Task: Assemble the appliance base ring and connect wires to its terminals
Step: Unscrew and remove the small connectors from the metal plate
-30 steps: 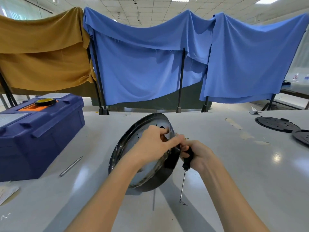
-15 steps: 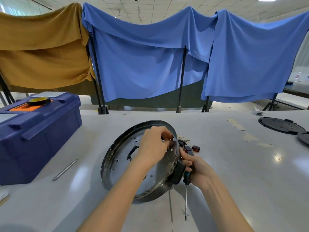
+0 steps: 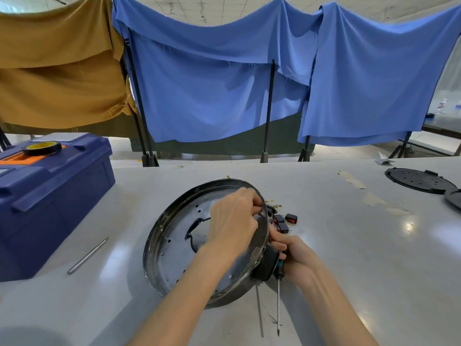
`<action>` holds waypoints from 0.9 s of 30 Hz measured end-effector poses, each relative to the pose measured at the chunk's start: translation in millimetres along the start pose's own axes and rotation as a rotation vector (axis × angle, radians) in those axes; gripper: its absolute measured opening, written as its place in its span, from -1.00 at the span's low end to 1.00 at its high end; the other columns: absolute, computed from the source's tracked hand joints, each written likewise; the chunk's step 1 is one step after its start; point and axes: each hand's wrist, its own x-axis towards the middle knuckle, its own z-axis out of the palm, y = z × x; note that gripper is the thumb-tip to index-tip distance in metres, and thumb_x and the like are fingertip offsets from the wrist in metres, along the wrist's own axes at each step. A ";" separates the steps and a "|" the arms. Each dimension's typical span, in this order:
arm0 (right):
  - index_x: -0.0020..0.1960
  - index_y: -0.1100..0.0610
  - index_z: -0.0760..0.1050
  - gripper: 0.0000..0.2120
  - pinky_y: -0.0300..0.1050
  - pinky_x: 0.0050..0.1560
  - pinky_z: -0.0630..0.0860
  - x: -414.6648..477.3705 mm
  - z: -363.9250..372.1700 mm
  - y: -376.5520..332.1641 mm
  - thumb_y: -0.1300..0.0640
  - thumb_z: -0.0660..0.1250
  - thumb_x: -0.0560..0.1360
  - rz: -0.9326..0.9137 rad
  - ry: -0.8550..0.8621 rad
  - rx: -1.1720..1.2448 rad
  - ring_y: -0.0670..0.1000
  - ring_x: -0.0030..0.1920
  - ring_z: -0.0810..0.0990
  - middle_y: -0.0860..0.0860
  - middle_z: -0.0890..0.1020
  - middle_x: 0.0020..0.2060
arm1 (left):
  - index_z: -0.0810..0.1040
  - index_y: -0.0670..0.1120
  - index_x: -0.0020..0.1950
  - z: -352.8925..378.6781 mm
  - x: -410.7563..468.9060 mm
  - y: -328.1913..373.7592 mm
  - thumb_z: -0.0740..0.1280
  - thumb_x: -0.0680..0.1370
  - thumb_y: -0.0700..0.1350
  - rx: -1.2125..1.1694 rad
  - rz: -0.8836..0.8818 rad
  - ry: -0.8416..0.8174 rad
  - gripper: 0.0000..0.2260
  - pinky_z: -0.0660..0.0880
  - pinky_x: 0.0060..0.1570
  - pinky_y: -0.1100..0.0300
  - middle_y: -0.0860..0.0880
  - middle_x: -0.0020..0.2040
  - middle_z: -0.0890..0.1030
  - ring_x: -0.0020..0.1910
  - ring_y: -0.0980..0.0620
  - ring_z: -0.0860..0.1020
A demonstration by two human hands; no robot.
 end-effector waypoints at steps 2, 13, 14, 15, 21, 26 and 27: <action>-0.29 0.17 0.63 -0.77 -0.29 -0.25 -0.02 0.2 -1.8 1.5 0.14 0.28 0.47 0.027 0.006 0.009 -0.12 -0.62 0.24 -0.07 0.28 -0.61 | 0.58 -0.07 -0.03 -3.8 5.8 2.6 0.33 0.48 -0.31 0.016 0.034 0.030 -0.83 0.43 -0.22 0.17 0.05 -0.13 0.68 -0.14 0.04 0.61; -0.21 0.17 0.69 -0.80 -0.33 -0.44 0.15 0.2 -2.4 2.0 0.18 0.29 0.43 -0.004 0.040 -0.024 -0.12 -0.63 0.24 -0.07 0.28 -0.62 | 0.62 -0.08 -0.26 -6.7 -1.1 -24.5 0.41 0.43 -0.40 -0.536 -0.333 -0.049 -0.77 0.61 -0.23 0.17 -0.03 -0.35 0.66 -0.36 0.07 0.65; -0.21 0.17 0.69 -0.79 -0.33 -0.42 0.13 0.3 -2.6 2.0 0.19 0.29 0.43 -0.003 0.037 -0.024 -0.12 -0.63 0.24 -0.07 0.28 -0.61 | 0.62 -0.06 -0.28 -5.7 -1.4 -25.7 0.41 0.43 -0.41 -0.548 -0.334 -0.049 -0.76 0.62 -0.23 0.18 -0.02 -0.36 0.66 -0.36 0.07 0.65; -0.20 0.16 0.70 -0.79 -0.32 -0.41 0.12 0.1 -2.7 1.9 0.19 0.28 0.43 -0.001 0.035 -0.025 -0.12 -0.63 0.24 -0.07 0.29 -0.62 | 0.62 -0.05 -0.29 -5.0 -2.0 -26.7 0.41 0.43 -0.41 -0.557 -0.331 -0.048 -0.74 0.62 -0.23 0.18 0.00 -0.36 0.66 -0.35 0.07 0.65; -0.18 0.15 0.71 -0.80 -0.31 -0.49 0.22 0.0 -1.2 1.3 0.17 0.30 0.42 0.016 0.020 -0.028 -0.11 -0.64 0.25 -0.07 0.27 -0.62 | 0.64 -0.05 -0.26 -2.8 -0.5 -29.1 0.40 0.43 -0.42 -0.596 -0.306 -0.020 -0.73 0.62 -0.22 0.17 0.01 -0.37 0.66 -0.35 0.07 0.65; -0.16 0.14 0.71 -0.82 -0.32 -0.47 0.18 0.1 -1.6 1.0 0.17 0.32 0.40 0.005 0.029 -0.047 -0.12 -0.63 0.24 -0.07 0.27 -0.62 | 0.63 0.00 -0.28 -1.9 -3.1 -28.9 0.39 0.43 -0.43 -0.585 -0.288 -0.009 -0.69 0.63 -0.21 0.16 0.02 -0.36 0.66 -0.33 0.08 0.65; -0.15 0.14 0.71 -0.82 -0.32 -0.48 0.19 -0.1 -1.3 0.9 0.17 0.32 0.39 0.004 0.029 -0.050 -0.12 -0.63 0.24 -0.08 0.27 -0.62 | 0.63 0.00 -0.29 -1.9 -3.5 -28.7 0.39 0.43 -0.43 -0.583 -0.288 -0.004 -0.69 0.63 -0.21 0.15 0.02 -0.36 0.66 -0.33 0.08 0.65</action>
